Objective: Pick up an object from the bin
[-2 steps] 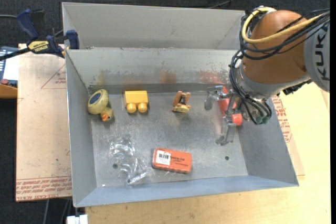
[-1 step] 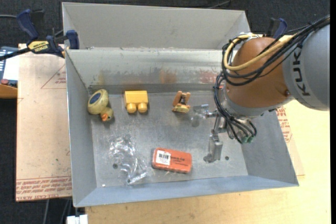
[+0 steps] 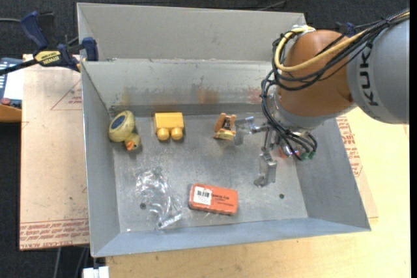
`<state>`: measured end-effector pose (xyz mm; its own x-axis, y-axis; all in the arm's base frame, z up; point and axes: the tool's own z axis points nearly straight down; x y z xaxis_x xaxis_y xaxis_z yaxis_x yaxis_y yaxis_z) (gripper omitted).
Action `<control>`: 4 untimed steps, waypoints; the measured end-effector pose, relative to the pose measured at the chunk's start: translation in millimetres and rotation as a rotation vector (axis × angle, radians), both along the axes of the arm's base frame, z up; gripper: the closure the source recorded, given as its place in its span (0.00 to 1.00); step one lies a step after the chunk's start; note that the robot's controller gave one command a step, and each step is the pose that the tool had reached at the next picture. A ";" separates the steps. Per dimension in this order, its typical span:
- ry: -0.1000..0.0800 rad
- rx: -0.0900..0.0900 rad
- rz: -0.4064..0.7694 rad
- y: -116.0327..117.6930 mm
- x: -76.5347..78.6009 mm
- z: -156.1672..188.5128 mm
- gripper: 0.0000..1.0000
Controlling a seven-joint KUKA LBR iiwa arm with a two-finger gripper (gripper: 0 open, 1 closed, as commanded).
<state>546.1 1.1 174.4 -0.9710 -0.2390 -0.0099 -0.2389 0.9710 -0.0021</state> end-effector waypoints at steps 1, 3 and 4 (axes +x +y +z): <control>0.016 0.005 -0.211 33.8 -35.0 -58.6 0.00; 0.005 0.004 -0.336 34.2 -27.8 -94.2 1.00; 0.005 0.004 -0.335 34.4 -27.8 -93.9 1.00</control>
Offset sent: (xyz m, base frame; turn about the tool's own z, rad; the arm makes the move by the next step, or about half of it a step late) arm -0.0429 0.0837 -0.0851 -0.1603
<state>518.3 35.5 80.5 -0.9956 0.0938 -0.0053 0.0938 0.9956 0.0024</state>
